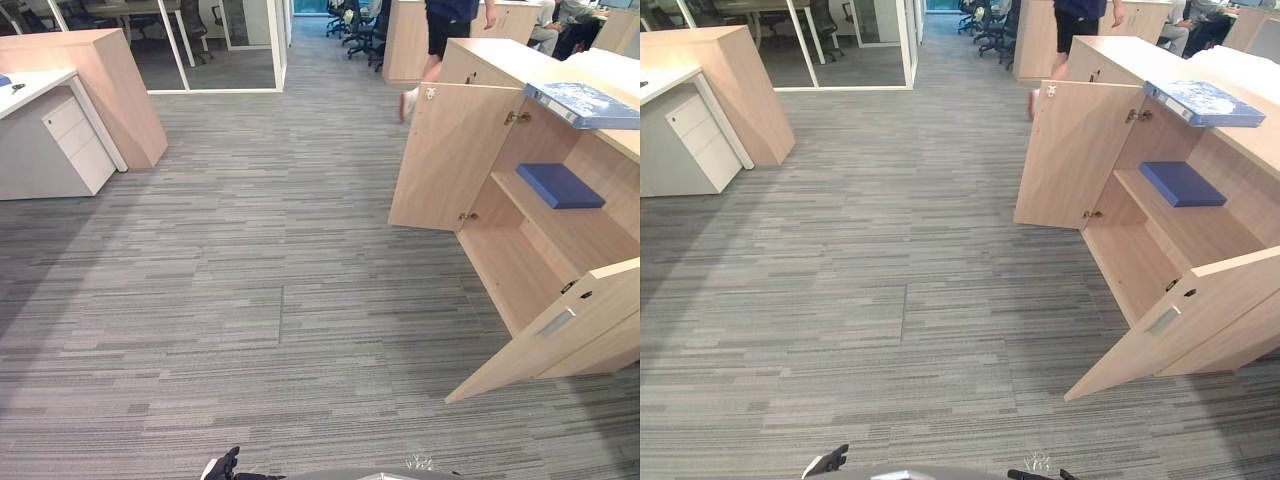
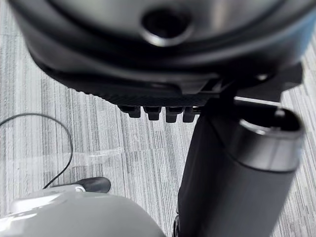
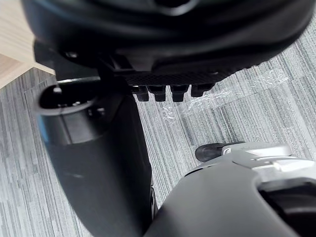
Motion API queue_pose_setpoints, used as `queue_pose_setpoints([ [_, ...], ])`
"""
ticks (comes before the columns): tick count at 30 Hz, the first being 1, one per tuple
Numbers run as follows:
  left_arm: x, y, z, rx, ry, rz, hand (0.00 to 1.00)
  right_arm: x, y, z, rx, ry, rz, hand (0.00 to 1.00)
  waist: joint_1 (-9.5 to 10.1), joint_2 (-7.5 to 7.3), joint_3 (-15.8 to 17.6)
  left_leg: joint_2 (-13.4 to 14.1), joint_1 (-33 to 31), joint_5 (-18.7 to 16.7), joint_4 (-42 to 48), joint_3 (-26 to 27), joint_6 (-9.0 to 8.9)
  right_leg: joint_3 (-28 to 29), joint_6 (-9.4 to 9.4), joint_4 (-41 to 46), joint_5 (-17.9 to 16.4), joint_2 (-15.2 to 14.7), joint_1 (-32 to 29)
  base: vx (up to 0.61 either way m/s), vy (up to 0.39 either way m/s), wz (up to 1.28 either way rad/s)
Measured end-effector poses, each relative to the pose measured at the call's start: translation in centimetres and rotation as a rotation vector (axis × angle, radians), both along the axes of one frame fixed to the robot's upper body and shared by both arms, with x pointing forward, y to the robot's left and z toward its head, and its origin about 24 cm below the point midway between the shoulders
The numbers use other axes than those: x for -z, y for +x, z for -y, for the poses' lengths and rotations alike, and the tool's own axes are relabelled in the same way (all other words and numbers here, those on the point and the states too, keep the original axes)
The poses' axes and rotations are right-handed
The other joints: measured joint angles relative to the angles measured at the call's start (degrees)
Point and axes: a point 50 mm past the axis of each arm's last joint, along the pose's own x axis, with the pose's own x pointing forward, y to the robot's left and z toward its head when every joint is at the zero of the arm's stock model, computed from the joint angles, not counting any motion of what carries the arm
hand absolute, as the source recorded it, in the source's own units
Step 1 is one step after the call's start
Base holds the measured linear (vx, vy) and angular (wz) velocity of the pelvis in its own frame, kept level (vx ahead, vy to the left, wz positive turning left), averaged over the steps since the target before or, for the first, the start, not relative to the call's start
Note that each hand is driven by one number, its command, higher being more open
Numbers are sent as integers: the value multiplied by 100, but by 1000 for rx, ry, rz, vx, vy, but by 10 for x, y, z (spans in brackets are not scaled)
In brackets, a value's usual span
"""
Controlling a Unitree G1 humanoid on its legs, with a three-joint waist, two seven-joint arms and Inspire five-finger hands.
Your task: Walk over to the cabinet, pick up the folder, carry it to the office cabinet, place the folder inside the office cabinet, then close the office cabinet door
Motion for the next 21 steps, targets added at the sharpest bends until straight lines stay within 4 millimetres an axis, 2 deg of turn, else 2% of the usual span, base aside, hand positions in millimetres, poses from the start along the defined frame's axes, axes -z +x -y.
queue_pose_setpoints([
  [3,0,-1,-1,-19,-26,-5,100,0,3,0,-3,3,3,100,0,0,20,0,15,0,-11,7,0,-2,61,-1,1,-1,4,-9,11,-3],
  [12,0,-1,0,-15,-29,-4,100,0,3,0,-5,7,6,100,0,18,41,0,60,55,-91,26,-30,-10,62,-3,2,0,5,-30,-2,-1],
  [21,-1,1,-1,32,49,11,100,0,4,-1,1,-10,6,100,1,-42,89,-3,83,122,-199,34,20,-30,49,-21,11,0,-16,-21,0,1],
])
